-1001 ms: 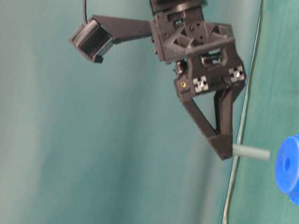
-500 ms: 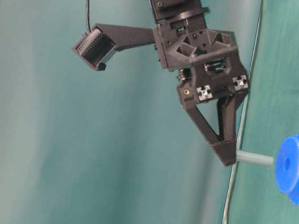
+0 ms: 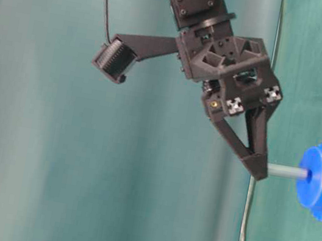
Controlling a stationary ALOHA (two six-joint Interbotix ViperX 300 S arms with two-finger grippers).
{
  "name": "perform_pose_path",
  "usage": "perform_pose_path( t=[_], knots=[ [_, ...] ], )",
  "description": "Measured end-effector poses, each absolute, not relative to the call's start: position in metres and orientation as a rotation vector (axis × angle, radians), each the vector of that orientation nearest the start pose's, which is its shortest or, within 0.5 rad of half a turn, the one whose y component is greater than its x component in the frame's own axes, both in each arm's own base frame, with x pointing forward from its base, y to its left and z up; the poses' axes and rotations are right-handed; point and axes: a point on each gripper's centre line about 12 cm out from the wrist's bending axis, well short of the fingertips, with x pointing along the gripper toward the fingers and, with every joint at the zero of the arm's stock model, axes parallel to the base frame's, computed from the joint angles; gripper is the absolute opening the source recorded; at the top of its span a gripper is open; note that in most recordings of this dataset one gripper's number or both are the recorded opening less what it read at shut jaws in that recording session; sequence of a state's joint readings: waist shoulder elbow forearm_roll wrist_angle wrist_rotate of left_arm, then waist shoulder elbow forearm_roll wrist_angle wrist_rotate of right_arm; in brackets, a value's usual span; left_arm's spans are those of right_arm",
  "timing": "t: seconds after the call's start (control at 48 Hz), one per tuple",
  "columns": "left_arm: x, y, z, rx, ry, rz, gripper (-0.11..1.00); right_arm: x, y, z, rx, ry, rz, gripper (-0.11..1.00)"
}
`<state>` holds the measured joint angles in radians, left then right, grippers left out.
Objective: Insert the shaft placed at a random location into the center hole of the medium gear at another random location.
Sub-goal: 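Lower the shaft into the blue gear's center hole, then open the right gripper to release the shaft and raise it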
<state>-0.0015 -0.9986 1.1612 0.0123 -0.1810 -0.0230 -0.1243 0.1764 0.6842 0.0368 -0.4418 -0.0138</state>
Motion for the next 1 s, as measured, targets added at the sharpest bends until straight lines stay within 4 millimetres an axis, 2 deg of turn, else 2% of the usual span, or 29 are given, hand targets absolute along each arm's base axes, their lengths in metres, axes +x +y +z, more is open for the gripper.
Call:
perform_pose_path(
  t=[0.73, 1.001],
  knots=[
    [0.195, -0.001, 0.292, -0.011, -0.011, -0.004, 0.00, 0.414, -0.053, 0.107, 0.046, 0.476, -0.141, 0.15],
    [0.195, -0.001, 0.292, -0.012, -0.008, -0.003, 0.00, 0.415, -0.053, 0.104, 0.047, 0.482, -0.141, 0.15]
  ],
)
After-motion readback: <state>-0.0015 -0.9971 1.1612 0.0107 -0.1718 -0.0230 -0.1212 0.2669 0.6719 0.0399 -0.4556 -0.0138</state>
